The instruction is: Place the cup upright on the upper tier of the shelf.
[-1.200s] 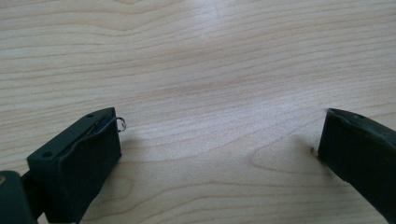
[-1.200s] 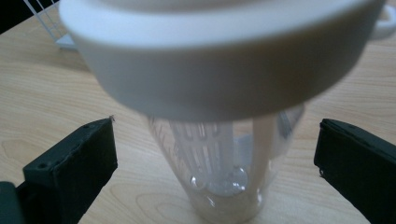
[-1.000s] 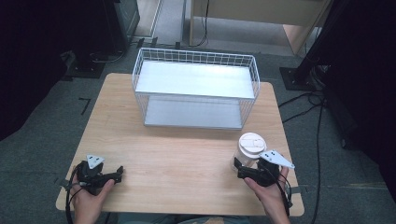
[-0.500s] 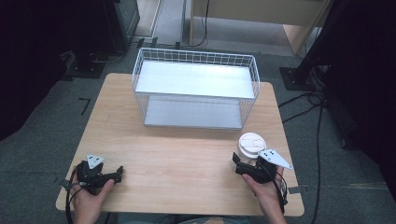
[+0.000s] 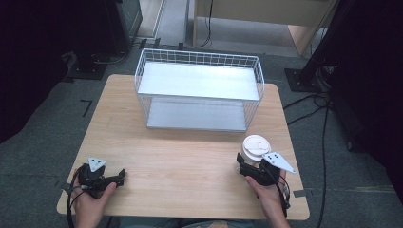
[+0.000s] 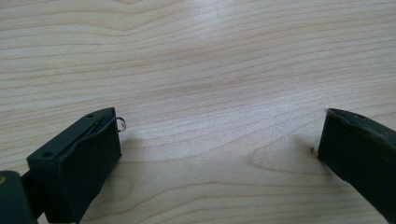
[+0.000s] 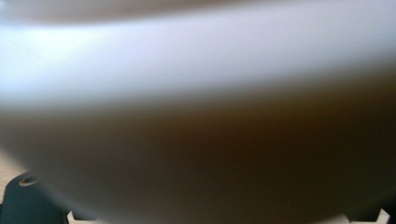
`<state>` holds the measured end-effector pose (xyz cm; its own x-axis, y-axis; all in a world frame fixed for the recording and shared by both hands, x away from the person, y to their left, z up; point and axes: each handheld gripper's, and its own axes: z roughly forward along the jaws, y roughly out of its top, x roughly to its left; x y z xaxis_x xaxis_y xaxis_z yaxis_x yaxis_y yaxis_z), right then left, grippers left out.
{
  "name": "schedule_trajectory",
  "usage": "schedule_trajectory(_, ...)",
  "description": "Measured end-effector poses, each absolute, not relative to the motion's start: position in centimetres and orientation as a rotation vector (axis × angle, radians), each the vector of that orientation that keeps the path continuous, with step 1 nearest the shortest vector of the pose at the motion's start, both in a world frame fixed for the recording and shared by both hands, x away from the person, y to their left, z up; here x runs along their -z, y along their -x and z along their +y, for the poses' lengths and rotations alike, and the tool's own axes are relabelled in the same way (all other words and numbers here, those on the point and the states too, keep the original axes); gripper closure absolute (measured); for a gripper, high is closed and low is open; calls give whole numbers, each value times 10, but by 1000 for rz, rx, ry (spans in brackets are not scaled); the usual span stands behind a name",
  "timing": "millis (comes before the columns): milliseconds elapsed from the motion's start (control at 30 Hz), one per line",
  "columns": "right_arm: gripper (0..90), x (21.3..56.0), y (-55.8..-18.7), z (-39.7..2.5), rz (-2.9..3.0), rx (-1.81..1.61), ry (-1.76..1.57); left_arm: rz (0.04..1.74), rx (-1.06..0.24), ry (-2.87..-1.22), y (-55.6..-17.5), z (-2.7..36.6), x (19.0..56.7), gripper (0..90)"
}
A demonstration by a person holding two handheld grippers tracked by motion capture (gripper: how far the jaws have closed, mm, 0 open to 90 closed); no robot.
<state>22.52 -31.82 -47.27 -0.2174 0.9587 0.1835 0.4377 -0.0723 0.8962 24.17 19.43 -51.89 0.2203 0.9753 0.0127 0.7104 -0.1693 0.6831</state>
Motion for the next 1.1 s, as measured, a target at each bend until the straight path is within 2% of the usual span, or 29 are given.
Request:
schedule_trajectory(767,154,468,-223,-312,1660,-1274,-1451,1549,-627,-1949,-242,194,519,0)
schedule_trajectory(1100,161,448,-221,-302,1629,-1313,-1380,1550,-626,-1949,-242,194,519,0)
